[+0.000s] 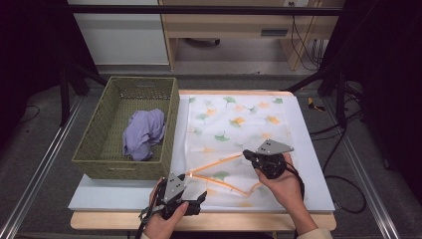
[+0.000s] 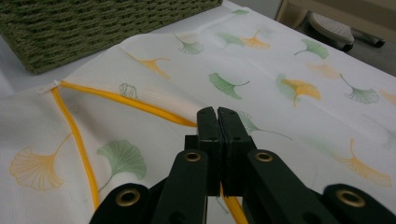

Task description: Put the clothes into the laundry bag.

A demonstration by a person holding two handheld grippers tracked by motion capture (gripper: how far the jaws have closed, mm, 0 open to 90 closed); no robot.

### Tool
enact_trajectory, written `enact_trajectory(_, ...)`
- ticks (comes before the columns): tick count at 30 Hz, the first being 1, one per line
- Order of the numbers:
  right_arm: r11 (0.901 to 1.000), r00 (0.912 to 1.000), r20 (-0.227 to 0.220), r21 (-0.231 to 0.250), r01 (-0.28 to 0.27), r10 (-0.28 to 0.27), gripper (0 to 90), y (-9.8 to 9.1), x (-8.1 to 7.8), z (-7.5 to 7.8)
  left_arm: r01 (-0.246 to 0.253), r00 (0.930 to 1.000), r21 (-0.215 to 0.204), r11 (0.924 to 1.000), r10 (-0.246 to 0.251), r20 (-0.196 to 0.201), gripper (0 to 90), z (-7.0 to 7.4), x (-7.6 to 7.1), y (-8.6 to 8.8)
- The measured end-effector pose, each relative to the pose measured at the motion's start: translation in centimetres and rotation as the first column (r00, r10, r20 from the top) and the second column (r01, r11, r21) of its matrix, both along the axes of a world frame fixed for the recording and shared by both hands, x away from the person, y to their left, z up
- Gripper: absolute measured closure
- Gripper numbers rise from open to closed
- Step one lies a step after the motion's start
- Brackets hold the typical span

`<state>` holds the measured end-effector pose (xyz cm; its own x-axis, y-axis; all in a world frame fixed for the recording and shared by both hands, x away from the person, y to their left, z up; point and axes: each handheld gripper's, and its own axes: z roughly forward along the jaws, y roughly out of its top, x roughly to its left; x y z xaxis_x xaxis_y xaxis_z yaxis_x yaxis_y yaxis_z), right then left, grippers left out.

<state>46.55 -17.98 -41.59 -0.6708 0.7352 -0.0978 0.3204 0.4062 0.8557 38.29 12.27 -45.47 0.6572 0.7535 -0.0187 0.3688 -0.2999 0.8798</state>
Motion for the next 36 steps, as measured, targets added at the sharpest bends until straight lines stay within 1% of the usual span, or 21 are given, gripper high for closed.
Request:
enact_trajectory(2,0.9999,0.9999,0.007,0.013,0.008,-0.008,89.2,-0.1,-0.1,0.2,0.000,1.0000,0.002,1.0000,0.000,0.002,9.3,0.0,-0.1,0.0)
enact_trajectory(5,0.9998,0.9998,0.015,0.015,0.014,-0.015,89.2,0.0,-0.2,0.3,0.003,1.0000,0.006,1.0000,-0.003,0.003,9.3,0.0,-0.1,0.0)
enact_trajectory(6,0.9993,0.9990,0.022,0.008,0.038,-0.038,89.2,0.0,-0.3,0.3,0.011,0.9999,0.002,0.9999,-0.011,0.007,9.2,0.0,-0.1,0.0)
enact_trajectory(7,0.9993,0.9990,0.022,0.008,0.038,-0.038,89.2,0.0,-0.3,0.3,0.011,0.9999,0.002,0.9999,-0.011,0.007,9.0,0.0,-0.1,0.0)
enact_trajectory(8,0.9983,0.9982,0.017,0.009,0.057,-0.057,89.2,0.1,-0.3,0.3,0.014,0.9999,-0.010,0.9999,-0.014,0.004,8.9,0.1,-0.2,0.0)
enact_trajectory(10,0.9984,0.9983,0.017,0.008,0.056,-0.056,89.2,0.2,-0.3,0.2,0.026,0.9996,-0.010,0.9996,-0.026,0.011,8.9,0.3,-0.2,0.0)
enact_trajectory(11,0.9986,0.9984,0.020,0.005,0.052,-0.052,89.2,0.3,-0.3,0.1,0.024,0.9997,-0.013,0.9996,-0.024,0.009,8.9,0.5,-0.3,0.0)
enact_trajectory(12,0.9991,0.9988,0.023,0.006,0.042,-0.042,89.1,0.5,-0.4,0.0,0.027,0.9996,-0.012,0.9996,-0.027,0.004,8.7,1.0,-0.2,0.1)
enact_trajectory(14,0.9994,0.9991,0.025,0.006,0.035,-0.035,89.2,0.5,-0.5,0.0,0.029,0.9996,-0.006,0.9996,-0.029,-0.002,8.3,1.3,-0.1,0.1)
enact_trajectory(17,0.9996,0.9993,0.025,0.005,0.027,-0.027,89.2,0.5,-0.6,-0.1,0.042,0.9990,-0.004,0.9991,-0.042,-0.015,7.8,2.7,0.4,0.3)
enact_trajectory(18,0.9997,0.9994,0.022,0.004,0.026,-0.026,89.1,0.4,-0.5,-0.3,0.078,0.9967,-0.015,0.9969,-0.078,-0.021,6.2,3.9,0.8,0.5)
enact_trajectory(19,0.9997,0.9994,0.022,0.004,0.026,-0.026,89.1,0.4,-0.5,-0.3,0.078,0.9967,-0.015,0.9969,-0.078,-0.021,4.7,3.9,0.8,0.5)
enact_trajectory(20,0.9997,0.9995,0.020,0.002,0.023,-0.023,89.1,0.5,-0.5,-0.5,0.088,0.9958,-0.008,0.9961,-0.088,-0.023,4.7,4.5,1.1,0.6)
enact_trajectory(22,0.9998,0.9997,0.018,-0.004,0.018,-0.018,89.1,0.5,-0.5,-0.6,0.075,0.9972,0.013,0.9971,-0.074,-0.009,5.0,5.6,1.7,0.9)
enact_trajectory(26,0.9999,0.9998,0.014,-0.002,0.014,-0.014,89.1,0.5,-0.6,-0.7,0.048,0.9987,0.062,0.9969,-0.047,-0.022,4.7,7.7,3.0,1.6)
enact_trajectory(27,0.9999,0.9998,0.012,-0.001,0.014,-0.014,89.1,0.4,-0.5,-0.7,0.043,0.9989,0.083,0.9956,-0.041,-0.022,4.7,8.2,3.3,1.7)
enact_trajectory(29,0.9999,0.9999,0.004,0.002,0.011,-0.011,89.1,0.4,-0.5,-0.8,0.046,0.9987,0.139,0.9892,-0.043,-0.026,4.8,9.3,3.8,2.0)
enact_trajectory(31,0.9999,0.9999,0.001,0.001,0.010,-0.010,89.1,0.5,-0.5,-1.0,0.039,0.9991,0.177,0.9834,-0.036,-0.021,5.0,10.2,4.4,2.4)
enact_trajectory(32,1.0000,1.0000,0.003,-0.004,0.006,-0.006,89.1,0.5,-0.4,-1.0,0.035,0.9993,0.183,0.9825,-0.032,-0.022,5.0,10.6,4.7,2.7)
enact_trajectory(34,1.0000,1.0000,0.003,-0.006,0.005,-0.005,89.1,0.5,-0.4,-1.1,0.005,0.9997,0.178,0.9839,-0.001,-0.024,4.9,11.2,5.3,3.2)
enact_trajectory(36,1.0000,1.0000,0.002,-0.003,0.005,-0.005,89.1,0.4,-0.4,-1.1,-0.013,0.9995,0.174,0.9847,0.017,-0.025,4.9,11.4,5.8,3.6)
